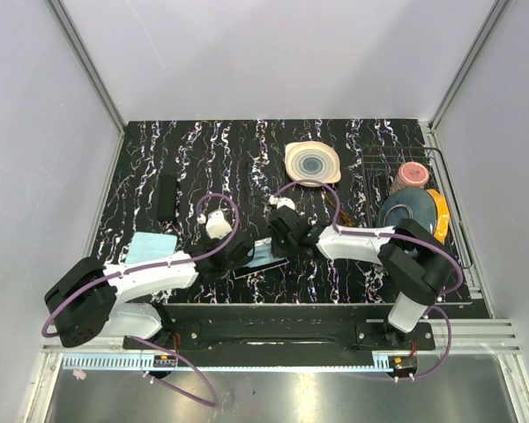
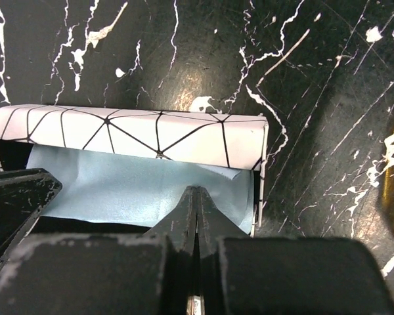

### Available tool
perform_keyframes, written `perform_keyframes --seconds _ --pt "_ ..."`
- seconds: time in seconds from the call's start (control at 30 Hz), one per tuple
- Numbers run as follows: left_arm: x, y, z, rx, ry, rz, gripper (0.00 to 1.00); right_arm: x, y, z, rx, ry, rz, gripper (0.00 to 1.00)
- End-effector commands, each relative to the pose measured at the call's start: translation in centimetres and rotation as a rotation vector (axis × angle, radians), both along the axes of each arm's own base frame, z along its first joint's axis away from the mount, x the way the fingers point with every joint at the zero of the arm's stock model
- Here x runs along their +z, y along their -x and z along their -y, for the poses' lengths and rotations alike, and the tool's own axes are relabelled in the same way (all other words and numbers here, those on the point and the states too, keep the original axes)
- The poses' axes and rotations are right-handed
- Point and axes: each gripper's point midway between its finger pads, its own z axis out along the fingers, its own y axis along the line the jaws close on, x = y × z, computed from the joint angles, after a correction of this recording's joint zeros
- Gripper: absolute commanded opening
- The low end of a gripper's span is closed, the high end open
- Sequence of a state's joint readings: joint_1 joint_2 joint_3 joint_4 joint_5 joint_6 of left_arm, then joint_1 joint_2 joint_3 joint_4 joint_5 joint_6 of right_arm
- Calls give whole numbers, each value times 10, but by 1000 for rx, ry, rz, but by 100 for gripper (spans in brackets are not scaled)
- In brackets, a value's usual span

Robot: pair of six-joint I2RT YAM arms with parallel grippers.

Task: Organize the sunglasses
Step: Smooth out the folded cleaning cloth near the sunglasses case.

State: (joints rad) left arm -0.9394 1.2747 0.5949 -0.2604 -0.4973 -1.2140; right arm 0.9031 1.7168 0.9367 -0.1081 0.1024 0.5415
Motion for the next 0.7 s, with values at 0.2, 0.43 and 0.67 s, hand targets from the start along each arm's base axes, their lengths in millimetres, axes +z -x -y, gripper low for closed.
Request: perform_keyframes --seconds 0.2,0.43,0.67 --pt "16 1 -6 25 23 30 14 58 -12 -20 -7 -187 120 0" --pt "16 8 -6 5 33 22 29 67 -4 -16 18 -151 83 0" --pt "12 5 0 0 45 30 22 58 -4 -19 45 -139 77 1"
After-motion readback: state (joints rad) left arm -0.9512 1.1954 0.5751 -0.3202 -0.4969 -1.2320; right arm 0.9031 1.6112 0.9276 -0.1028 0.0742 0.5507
